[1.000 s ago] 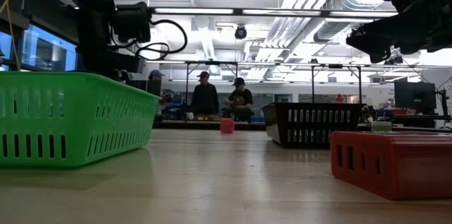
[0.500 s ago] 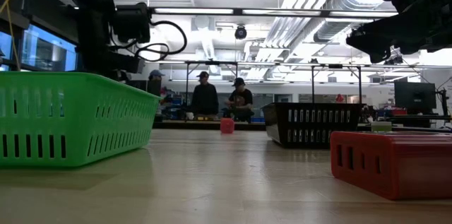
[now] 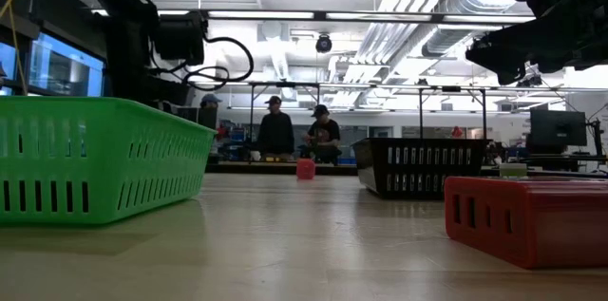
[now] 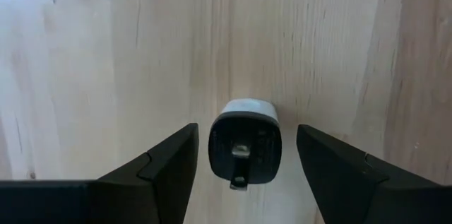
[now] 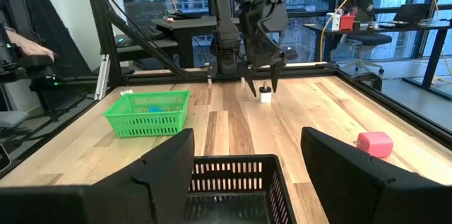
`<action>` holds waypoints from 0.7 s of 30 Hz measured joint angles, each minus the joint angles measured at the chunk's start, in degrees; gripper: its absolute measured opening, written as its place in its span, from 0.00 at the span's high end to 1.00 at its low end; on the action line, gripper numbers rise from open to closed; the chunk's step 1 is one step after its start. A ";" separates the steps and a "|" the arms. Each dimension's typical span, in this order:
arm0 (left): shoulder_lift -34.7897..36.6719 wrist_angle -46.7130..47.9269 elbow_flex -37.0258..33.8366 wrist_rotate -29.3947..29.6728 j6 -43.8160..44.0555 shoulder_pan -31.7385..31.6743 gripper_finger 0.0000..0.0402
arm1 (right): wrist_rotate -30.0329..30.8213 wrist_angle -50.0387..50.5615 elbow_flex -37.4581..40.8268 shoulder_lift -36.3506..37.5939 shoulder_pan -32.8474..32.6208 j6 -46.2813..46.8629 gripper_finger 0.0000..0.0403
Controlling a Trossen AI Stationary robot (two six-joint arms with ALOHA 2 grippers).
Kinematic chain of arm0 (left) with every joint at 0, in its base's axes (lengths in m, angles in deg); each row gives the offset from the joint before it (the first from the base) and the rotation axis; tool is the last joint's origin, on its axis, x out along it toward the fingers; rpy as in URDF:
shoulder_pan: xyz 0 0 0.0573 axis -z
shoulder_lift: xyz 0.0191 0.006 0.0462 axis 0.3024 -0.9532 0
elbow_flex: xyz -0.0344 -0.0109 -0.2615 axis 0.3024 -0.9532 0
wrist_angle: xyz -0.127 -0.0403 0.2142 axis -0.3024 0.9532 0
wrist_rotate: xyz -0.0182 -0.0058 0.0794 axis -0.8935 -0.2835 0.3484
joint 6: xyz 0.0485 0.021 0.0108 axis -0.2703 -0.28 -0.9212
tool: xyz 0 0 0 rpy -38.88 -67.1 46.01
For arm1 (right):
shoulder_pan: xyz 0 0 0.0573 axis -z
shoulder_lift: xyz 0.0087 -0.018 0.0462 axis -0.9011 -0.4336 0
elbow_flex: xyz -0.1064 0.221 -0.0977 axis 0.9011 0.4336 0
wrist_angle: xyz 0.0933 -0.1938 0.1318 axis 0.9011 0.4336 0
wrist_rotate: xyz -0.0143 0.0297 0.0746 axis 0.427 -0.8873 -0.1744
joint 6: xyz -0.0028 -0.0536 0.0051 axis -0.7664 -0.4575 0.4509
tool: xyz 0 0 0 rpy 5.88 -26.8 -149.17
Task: Pick & Place Office items
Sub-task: Put the white charger adapter into the black bin
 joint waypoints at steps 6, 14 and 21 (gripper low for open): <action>0.45 0.04 0.00 0.26 -0.12 -1.03 0.43 | 0.00 -0.01 0.02 0.02 0.00 0.00 0.38; 0.47 0.07 0.00 -0.04 -0.15 -1.79 0.43 | -0.02 0.01 0.02 0.02 0.00 0.00 0.38; 0.51 0.39 0.69 -0.09 -0.35 -1.79 0.43 | -0.01 0.01 0.00 0.02 0.00 0.00 0.38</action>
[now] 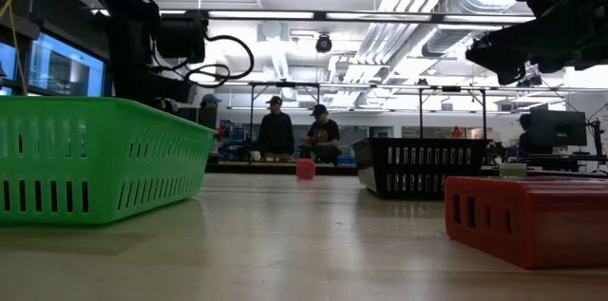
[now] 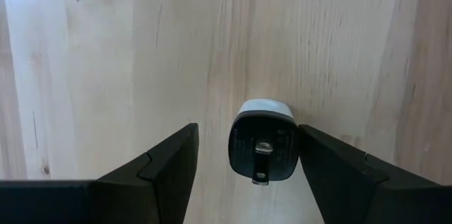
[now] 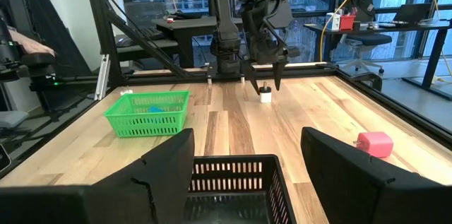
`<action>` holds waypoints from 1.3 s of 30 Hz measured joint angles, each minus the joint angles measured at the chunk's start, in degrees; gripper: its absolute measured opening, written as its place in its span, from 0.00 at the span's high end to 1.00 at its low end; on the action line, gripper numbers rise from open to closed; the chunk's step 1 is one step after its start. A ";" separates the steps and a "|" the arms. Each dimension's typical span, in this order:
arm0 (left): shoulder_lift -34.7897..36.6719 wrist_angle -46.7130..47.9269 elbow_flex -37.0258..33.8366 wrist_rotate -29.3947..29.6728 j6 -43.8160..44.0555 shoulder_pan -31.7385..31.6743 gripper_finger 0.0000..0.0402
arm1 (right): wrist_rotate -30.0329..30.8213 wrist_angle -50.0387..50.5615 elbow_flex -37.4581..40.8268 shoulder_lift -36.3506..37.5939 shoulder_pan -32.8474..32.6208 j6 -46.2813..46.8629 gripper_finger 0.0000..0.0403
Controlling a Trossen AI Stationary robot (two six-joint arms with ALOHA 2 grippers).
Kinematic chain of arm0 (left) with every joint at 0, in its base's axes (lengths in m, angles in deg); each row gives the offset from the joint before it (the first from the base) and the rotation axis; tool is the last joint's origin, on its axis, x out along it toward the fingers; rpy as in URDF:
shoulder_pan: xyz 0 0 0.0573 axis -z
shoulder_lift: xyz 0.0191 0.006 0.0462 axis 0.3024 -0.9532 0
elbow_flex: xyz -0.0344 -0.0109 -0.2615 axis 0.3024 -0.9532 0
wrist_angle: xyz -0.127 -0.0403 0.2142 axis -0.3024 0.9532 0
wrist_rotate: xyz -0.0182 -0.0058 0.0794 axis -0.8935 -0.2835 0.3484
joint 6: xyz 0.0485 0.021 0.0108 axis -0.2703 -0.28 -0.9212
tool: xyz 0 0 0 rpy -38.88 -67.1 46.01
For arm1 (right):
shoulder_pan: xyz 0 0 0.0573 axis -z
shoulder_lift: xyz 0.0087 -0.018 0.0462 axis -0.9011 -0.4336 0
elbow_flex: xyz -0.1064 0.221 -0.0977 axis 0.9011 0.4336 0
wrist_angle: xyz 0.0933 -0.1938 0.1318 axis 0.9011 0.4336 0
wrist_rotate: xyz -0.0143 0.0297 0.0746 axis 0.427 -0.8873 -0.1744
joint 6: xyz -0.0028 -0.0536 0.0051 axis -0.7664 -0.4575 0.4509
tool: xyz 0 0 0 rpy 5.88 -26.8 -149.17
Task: Pick & Place Office items
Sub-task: Put the white charger adapter into the black bin
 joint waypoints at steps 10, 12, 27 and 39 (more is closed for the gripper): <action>0.00 0.21 0.09 -0.04 -0.48 0.00 0.43 | 0.01 -0.01 0.00 -0.01 0.00 0.00 0.38; 0.00 0.22 0.09 -0.04 -0.48 0.00 0.43 | 0.00 0.00 0.00 -0.01 0.00 0.00 0.38; 0.02 0.61 0.14 -0.04 0.02 0.00 0.56 | -0.01 -0.01 0.01 -0.01 0.00 0.00 0.38; 0.07 0.55 0.20 -0.04 0.58 0.00 0.67 | 0.01 0.00 0.00 0.00 0.00 0.00 0.38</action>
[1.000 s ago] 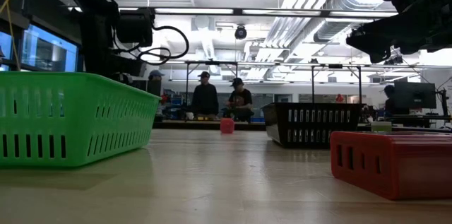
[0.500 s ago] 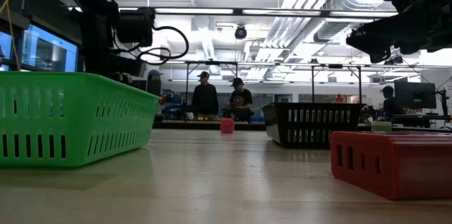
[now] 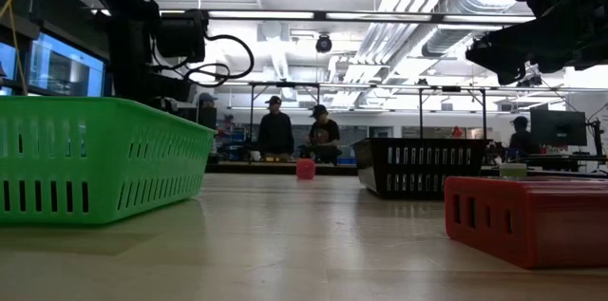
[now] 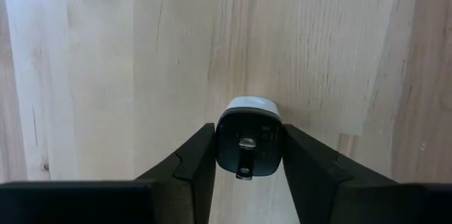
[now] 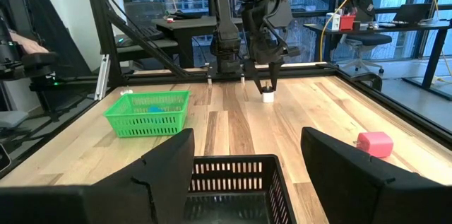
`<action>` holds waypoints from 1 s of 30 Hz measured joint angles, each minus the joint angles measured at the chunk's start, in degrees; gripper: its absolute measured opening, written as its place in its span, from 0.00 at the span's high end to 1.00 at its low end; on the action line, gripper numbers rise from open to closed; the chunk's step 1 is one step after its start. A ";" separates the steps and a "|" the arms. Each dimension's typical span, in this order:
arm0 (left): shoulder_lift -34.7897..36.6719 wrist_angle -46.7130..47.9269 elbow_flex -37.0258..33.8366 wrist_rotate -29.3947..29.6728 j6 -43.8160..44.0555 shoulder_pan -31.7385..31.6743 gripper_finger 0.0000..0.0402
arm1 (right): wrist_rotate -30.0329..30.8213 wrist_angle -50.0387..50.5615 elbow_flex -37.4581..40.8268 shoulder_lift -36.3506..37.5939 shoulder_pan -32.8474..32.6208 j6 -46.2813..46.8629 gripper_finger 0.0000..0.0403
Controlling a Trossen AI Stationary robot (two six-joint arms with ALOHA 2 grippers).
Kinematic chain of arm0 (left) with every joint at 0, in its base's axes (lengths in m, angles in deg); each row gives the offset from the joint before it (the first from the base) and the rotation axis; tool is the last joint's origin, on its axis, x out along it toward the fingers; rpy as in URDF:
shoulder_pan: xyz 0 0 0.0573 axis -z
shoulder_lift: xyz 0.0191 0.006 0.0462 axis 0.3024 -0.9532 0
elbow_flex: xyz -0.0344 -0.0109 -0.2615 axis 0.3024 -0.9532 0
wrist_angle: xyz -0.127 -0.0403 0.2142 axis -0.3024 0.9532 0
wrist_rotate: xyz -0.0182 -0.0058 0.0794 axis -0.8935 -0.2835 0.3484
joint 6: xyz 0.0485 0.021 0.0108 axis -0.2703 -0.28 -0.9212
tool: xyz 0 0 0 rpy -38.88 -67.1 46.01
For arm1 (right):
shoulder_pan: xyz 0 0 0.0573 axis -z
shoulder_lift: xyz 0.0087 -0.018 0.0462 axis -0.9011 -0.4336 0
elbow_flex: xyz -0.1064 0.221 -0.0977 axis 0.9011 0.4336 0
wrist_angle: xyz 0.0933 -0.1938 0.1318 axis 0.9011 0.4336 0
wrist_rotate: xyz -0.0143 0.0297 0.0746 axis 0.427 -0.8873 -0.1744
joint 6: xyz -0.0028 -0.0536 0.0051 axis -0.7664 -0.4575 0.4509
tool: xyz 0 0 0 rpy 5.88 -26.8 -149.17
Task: Pick & Place Office items
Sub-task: Put the white charger adapter into the black bin
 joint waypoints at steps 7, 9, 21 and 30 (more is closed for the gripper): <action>0.00 -0.02 0.00 0.00 0.62 0.00 0.68 | 0.00 0.00 0.00 0.00 0.00 0.00 0.38; 0.00 -0.02 0.00 -0.09 1.66 0.00 0.68 | 0.00 -0.02 0.00 -0.02 0.00 0.00 0.38; 2.00 -2.93 1.36 -3.06 3.50 0.87 0.68 | -0.01 0.00 0.01 0.00 0.00 0.00 0.38; 4.02 -13.14 1.38 -3.06 5.39 5.88 0.68 | -0.01 0.00 0.00 -0.01 0.00 0.00 0.38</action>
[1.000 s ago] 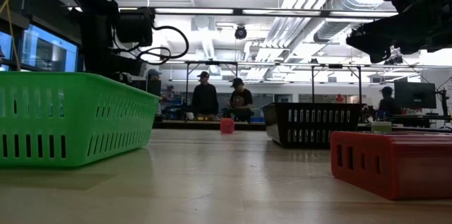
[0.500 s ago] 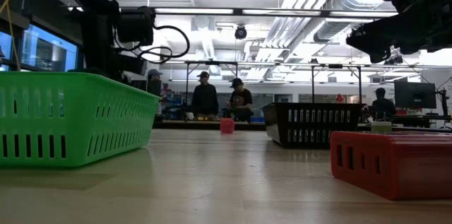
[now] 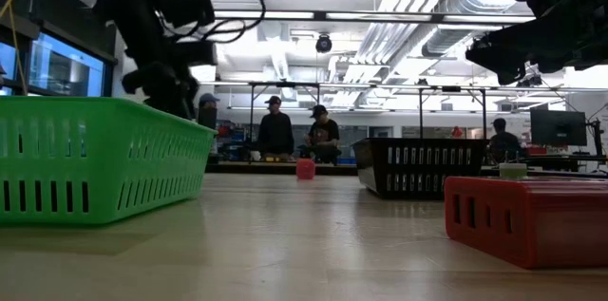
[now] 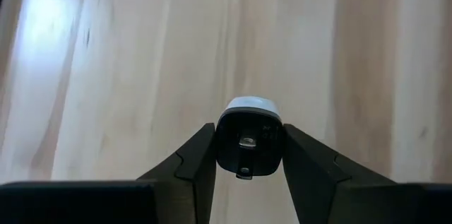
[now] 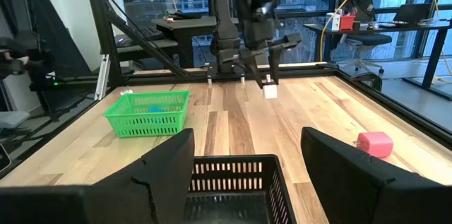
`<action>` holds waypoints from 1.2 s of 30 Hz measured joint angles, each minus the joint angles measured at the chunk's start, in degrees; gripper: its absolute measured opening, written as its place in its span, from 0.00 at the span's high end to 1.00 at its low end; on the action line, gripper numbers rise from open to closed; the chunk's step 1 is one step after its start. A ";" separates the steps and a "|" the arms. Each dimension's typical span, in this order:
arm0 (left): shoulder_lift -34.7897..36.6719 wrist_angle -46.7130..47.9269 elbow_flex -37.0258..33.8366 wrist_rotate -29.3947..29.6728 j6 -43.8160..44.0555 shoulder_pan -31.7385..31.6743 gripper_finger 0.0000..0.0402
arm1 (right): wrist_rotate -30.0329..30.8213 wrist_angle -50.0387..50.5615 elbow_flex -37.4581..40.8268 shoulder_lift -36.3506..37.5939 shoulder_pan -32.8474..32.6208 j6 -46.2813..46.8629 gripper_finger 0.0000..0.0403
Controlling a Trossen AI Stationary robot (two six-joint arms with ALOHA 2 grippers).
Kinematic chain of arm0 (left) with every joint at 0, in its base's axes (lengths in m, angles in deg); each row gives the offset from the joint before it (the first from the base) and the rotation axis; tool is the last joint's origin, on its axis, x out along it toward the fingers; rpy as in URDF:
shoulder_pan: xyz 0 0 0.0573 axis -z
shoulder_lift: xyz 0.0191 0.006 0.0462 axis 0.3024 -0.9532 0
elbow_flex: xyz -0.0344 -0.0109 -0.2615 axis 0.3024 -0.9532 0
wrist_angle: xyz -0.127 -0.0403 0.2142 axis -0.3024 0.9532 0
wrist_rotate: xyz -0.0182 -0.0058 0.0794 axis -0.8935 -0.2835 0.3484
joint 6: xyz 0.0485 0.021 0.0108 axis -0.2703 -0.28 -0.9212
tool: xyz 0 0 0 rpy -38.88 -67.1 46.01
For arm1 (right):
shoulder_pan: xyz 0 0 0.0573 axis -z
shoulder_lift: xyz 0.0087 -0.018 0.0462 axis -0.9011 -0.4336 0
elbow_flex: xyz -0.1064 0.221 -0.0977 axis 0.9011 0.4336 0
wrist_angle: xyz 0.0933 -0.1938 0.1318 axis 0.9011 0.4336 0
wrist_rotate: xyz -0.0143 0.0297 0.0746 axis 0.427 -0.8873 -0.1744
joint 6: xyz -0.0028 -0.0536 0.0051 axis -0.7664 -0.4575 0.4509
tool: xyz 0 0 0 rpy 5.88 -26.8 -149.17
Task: Pick & Place Office items
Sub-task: Put the white charger adapter into the black bin
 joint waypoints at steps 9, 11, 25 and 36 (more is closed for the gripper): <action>0.00 -13.35 0.00 0.44 2.59 7.13 0.68 | 0.01 0.00 0.02 0.01 0.00 0.00 0.38; 0.00 -16.04 0.00 0.60 2.91 8.54 0.68 | 0.01 0.00 0.00 -0.01 0.00 0.00 0.38; -2.53 -36.92 0.04 13.12 1.74 18.94 0.68 | 0.01 -0.01 0.02 -0.01 0.00 0.00 0.38; -12.82 -38.46 11.22 16.95 0.06 21.79 0.68 | 0.01 -0.01 0.01 0.01 0.00 0.00 0.38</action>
